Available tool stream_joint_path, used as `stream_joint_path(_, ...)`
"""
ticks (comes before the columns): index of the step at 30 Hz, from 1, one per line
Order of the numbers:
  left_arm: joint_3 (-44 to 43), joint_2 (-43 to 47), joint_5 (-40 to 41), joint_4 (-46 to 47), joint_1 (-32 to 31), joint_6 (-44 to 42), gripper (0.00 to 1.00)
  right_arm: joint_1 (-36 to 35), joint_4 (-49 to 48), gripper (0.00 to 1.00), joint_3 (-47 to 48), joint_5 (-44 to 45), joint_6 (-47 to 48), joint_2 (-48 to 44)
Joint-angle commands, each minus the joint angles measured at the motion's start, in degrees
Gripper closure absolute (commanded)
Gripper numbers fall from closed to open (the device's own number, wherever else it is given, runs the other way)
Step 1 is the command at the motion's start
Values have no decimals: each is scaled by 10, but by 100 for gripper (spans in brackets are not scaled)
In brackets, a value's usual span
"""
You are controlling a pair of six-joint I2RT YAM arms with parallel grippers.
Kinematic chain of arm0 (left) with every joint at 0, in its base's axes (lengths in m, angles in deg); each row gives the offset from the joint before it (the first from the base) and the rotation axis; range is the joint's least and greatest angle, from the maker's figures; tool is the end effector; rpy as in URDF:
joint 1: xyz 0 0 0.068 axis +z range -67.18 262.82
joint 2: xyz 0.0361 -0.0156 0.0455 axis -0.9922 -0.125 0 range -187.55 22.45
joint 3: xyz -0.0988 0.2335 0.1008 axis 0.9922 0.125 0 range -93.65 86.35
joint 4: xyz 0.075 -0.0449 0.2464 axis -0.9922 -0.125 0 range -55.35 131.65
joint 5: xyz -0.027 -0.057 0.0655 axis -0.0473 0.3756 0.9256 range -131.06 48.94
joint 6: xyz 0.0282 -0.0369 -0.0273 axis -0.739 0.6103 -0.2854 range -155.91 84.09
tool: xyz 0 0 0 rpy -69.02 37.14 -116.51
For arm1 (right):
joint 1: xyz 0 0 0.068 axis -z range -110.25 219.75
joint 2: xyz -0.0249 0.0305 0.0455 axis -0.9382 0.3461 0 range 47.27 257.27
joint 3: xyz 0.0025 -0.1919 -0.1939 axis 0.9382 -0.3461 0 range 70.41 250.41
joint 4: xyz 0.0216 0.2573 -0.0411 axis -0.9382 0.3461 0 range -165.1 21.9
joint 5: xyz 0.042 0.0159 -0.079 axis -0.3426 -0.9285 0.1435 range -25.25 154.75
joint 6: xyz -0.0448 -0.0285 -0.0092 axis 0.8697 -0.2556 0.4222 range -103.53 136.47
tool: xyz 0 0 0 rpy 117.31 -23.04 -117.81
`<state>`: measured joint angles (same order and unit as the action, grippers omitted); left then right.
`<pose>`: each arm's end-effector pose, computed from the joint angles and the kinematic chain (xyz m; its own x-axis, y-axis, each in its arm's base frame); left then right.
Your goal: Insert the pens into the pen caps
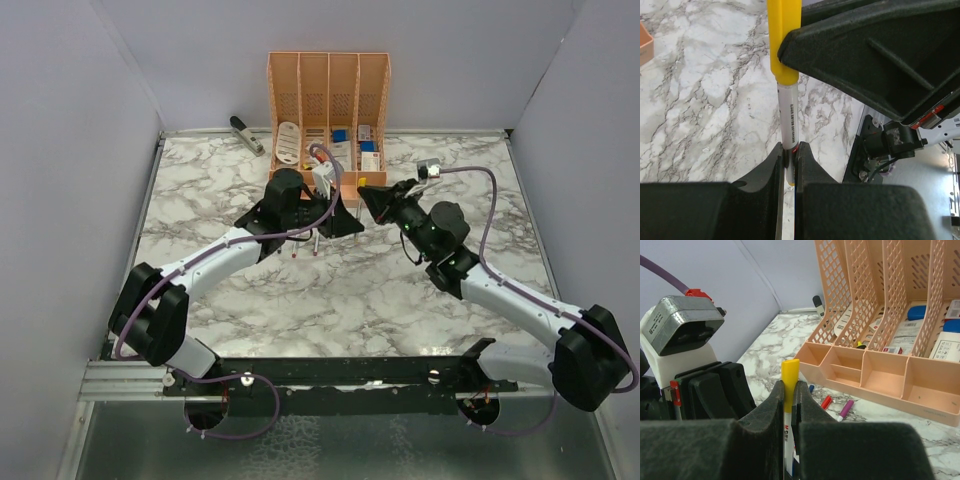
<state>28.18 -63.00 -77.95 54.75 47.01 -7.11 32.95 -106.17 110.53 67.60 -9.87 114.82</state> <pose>0.2661 -0.2184 0.2926 -0.6270 -0.0229 -0.7787 0.7279 0.3392 -0.5960 0.2201 0.1625 0.3048 -0.2024 0.4021 -0.8929 -0.5230 0.7265 0.4457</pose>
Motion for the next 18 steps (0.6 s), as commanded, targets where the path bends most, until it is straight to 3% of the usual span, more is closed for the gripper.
stream_joint_path(1, -60, 5, 69, 13, -1, -26, 100, -6, 109, 99, 12, -74, 3, 29)
stream_joint_path(8, -98, 0, 150, -30, 1, -42, 100, -7, 155, 99, 27, -78, 10, 45)
stream_joint_path(18, -116, 3, 201, -7, 1, -39, 100, -26, 185, 99, 32, -68, 27, 73)
